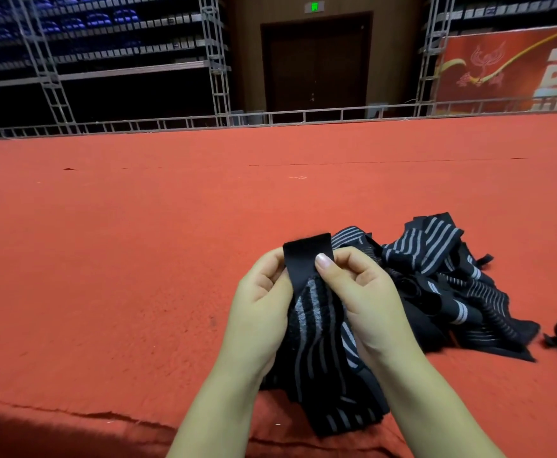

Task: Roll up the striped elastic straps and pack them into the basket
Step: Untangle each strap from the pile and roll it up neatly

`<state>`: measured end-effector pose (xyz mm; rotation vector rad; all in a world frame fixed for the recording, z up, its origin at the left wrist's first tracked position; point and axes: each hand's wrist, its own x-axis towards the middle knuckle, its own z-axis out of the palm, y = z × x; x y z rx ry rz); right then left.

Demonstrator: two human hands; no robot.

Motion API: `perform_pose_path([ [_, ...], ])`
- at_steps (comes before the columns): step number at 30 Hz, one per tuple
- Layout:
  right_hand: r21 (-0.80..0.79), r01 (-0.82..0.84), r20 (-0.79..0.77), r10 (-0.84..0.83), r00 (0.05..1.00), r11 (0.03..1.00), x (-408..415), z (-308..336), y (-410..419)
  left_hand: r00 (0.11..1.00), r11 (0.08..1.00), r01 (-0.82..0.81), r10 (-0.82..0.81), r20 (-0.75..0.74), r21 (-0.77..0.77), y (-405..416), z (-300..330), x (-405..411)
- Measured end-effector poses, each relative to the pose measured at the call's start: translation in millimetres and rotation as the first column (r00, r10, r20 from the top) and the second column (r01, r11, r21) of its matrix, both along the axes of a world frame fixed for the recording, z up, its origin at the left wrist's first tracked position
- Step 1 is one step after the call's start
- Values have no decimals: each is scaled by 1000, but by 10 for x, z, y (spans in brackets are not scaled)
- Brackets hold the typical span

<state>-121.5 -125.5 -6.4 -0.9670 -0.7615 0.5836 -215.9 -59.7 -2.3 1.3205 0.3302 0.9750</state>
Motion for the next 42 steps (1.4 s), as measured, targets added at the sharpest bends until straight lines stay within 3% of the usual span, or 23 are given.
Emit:
perform_pose_path([
  [13, 5, 88, 88, -88, 992, 996, 36, -13, 25, 983, 992, 42, -19, 184, -120, -39, -16, 63],
  [18, 31, 125, 149, -128, 981, 992, 41, -33, 53, 993, 999, -39, 38, 111, 11, -39, -47, 65],
  [23, 13, 136, 176, -136, 975, 991, 39, -71, 117, 990, 995, -101, 99, 101, 7, -25, -42, 96],
  [29, -13, 370, 390, -336, 857, 929, 46, -65, 102, 979, 987, -161, 161, 123, -16, 51, 98, 134],
  [34, -126, 88, 488, -16, 873, 988, 112, -106, 74, 959, 962, -245, 223, 173, 118, 275, 452, 134],
  [38, 18, 105, 458, -101, 883, 994, 93, -18, 117, 968, 949, -244, 227, 105, 201, 452, 616, 226],
  [42, 134, 230, 262, -259, 930, 964, 181, 195, 238, 991, 956, -108, 124, -41, 272, 473, 456, 241],
])
